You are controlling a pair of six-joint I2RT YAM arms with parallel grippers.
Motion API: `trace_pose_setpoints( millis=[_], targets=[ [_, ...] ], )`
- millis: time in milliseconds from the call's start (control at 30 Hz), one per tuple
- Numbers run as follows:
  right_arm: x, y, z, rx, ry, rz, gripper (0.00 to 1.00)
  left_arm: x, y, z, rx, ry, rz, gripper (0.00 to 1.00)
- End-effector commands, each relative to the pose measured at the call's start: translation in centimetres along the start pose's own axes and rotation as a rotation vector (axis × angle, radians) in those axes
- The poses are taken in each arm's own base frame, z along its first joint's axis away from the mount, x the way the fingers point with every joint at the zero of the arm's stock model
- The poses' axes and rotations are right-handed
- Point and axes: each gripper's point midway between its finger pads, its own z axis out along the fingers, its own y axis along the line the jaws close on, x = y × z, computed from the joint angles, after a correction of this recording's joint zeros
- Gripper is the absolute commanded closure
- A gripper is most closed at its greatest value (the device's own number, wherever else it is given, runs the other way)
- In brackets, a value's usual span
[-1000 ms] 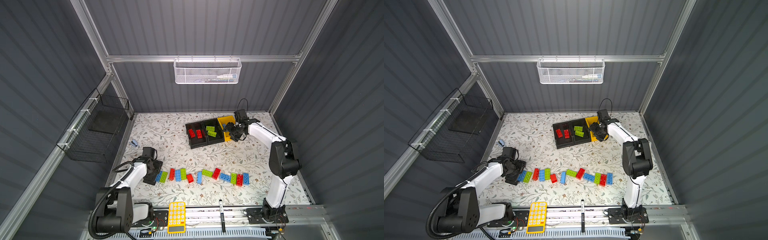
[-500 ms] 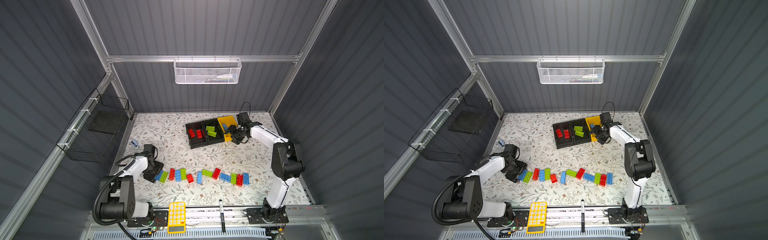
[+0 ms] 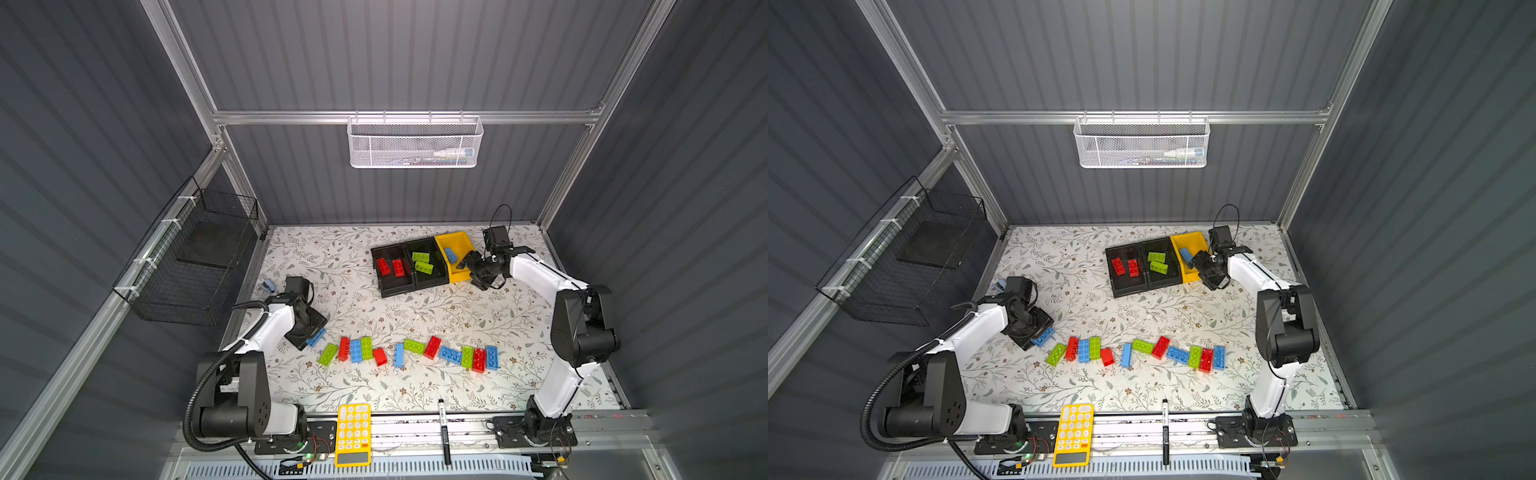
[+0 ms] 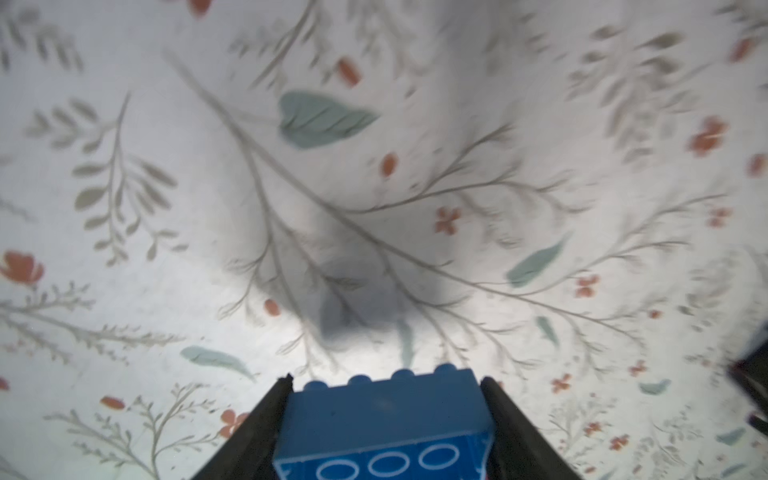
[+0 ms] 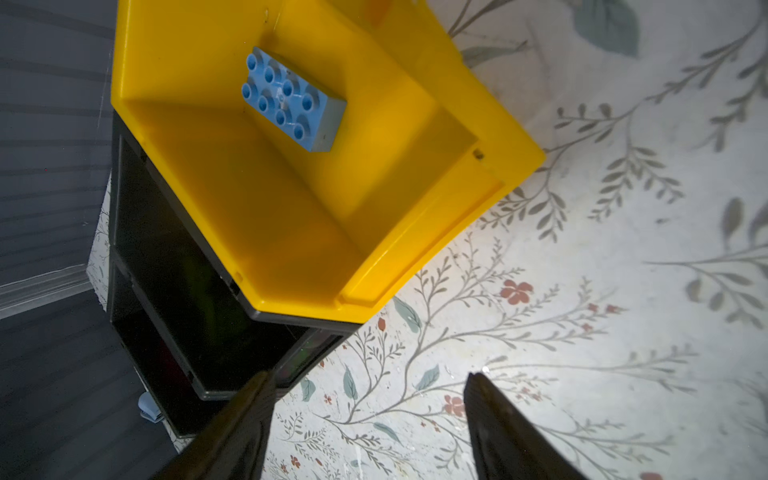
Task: Sort the legos into containers by color
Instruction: Pick up the lego from the middle-left of the table, then place the lego in the container.
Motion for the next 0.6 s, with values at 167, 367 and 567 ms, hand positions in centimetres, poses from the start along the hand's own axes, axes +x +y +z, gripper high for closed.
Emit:
trace_pose_setpoints(
  millis=[167,367,567],
  targets=[
    [-0.6,-5.1,-4.4,0.133,-0.079,-0.089,0.25,-3.2,-9.9,-7.4,0.029,-0.273,0.565,0.53],
    [0.9,-8.8,-5.9,0.205,-0.095,-0.101,0.25,-1.6,-18.3,-10.0,0.147,-0.377,0.766,0.54],
    [3.1,-12.1,-5.4,0.245,-0.058,-0.084,0.26,1.8,-29.8,-14.7,0.291,-0.532,1.015,0.54]
  ],
)
